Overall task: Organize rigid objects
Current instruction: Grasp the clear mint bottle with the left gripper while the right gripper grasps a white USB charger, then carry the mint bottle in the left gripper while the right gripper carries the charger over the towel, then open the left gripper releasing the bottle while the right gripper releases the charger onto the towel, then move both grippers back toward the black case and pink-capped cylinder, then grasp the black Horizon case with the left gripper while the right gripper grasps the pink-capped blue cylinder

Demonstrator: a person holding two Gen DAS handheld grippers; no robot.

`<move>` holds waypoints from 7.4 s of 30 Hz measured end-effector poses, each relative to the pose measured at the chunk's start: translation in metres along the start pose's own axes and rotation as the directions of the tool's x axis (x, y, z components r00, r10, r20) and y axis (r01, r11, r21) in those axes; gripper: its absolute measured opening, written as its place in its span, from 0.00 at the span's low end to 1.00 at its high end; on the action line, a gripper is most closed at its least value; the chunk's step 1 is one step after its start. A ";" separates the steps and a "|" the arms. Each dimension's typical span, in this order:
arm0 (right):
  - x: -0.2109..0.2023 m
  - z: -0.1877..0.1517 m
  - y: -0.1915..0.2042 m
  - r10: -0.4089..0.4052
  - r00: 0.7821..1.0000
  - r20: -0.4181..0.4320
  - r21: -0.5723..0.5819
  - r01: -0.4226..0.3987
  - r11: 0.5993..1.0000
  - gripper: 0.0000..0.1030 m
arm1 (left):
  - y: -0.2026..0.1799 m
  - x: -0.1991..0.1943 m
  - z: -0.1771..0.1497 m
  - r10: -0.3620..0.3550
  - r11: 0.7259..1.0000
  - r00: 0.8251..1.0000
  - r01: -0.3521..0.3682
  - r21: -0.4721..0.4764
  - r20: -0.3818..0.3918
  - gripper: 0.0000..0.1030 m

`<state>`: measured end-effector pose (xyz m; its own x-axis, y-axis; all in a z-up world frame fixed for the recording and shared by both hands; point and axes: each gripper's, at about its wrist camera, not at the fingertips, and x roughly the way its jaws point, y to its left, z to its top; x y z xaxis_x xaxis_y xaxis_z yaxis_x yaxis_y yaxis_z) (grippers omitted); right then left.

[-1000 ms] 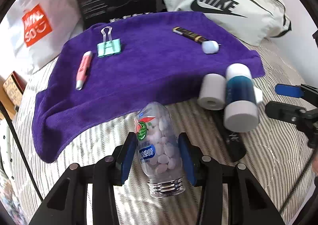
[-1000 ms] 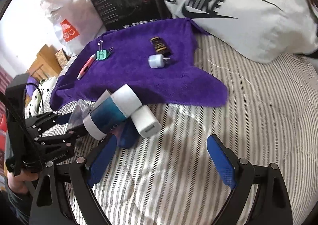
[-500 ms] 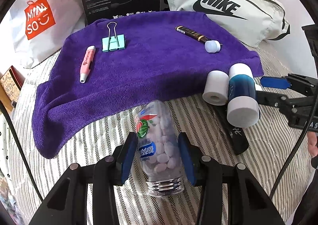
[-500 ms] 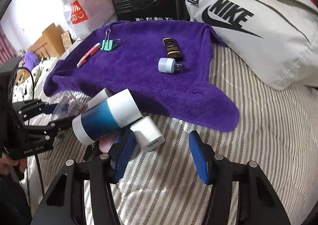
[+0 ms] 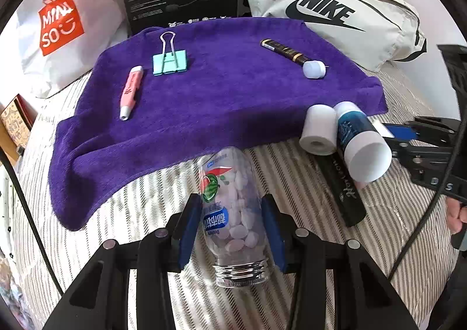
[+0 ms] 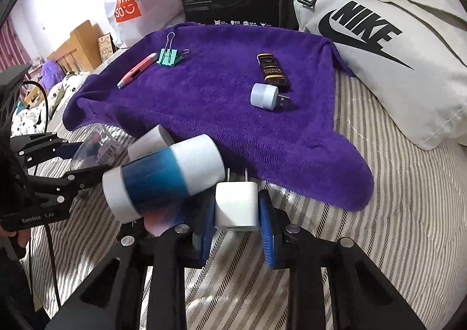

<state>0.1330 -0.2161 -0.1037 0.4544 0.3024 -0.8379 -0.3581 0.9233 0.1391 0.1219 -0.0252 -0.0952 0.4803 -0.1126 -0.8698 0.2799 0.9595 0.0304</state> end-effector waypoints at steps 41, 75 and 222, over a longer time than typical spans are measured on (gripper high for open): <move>-0.046 -0.001 -0.013 -0.031 0.999 0.020 0.014 0.030 0.999 0.26 | 0.036 -0.040 0.020 0.002 0.998 0.995 0.004 -0.057 0.103 0.38; 0.038 0.091 -0.011 0.008 0.994 -0.106 -0.067 -0.015 0.998 0.26 | 0.074 0.026 0.097 -0.037 0.997 0.998 0.041 -0.064 0.054 0.38; -0.018 -0.021 0.005 0.022 1.000 -0.006 0.174 -0.020 0.984 0.93 | 0.040 -0.023 -0.032 -0.013 1.000 0.998 0.013 -0.013 0.058 0.21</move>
<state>0.1058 -0.2221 -0.0996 0.4414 0.3209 -0.8380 -0.2196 0.9441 0.2458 0.0953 0.0242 -0.0904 0.5241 -0.1395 -0.8402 0.2753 0.9613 0.0122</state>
